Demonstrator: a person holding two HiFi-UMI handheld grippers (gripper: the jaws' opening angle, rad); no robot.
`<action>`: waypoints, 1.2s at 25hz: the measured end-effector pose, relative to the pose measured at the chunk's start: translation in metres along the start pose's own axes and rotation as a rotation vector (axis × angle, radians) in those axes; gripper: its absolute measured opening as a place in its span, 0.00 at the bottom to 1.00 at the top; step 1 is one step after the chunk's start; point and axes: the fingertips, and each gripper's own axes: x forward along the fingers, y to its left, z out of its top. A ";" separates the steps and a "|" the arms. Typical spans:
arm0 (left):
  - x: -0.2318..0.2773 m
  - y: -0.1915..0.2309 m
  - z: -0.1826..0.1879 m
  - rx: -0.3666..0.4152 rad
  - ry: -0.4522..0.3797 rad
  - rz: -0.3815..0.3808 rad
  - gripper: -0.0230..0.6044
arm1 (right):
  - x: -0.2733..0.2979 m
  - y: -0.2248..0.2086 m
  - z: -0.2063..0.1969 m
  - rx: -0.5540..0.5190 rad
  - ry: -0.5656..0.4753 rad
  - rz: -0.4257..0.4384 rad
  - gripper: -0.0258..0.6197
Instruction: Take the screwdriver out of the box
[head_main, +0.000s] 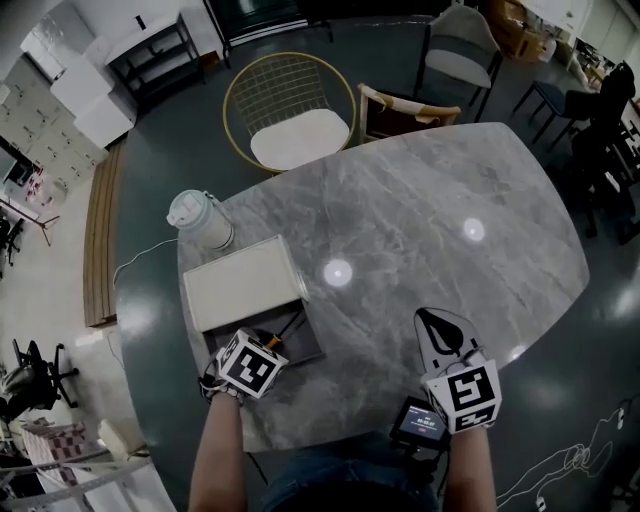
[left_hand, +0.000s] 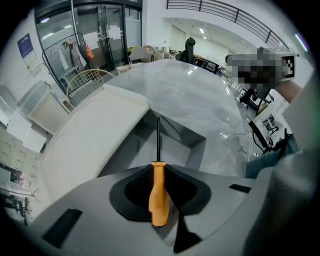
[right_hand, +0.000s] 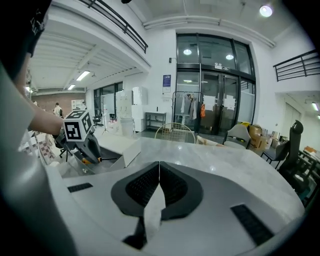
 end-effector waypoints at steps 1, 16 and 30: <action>-0.005 0.002 0.004 -0.003 -0.015 0.009 0.16 | 0.000 -0.001 0.006 -0.010 -0.012 0.000 0.08; -0.073 0.000 0.078 -0.153 -0.352 0.007 0.16 | -0.003 -0.017 0.067 -0.061 -0.131 0.039 0.08; -0.189 0.025 0.138 -0.311 -1.180 0.107 0.16 | 0.005 -0.003 0.101 -0.028 -0.253 0.069 0.08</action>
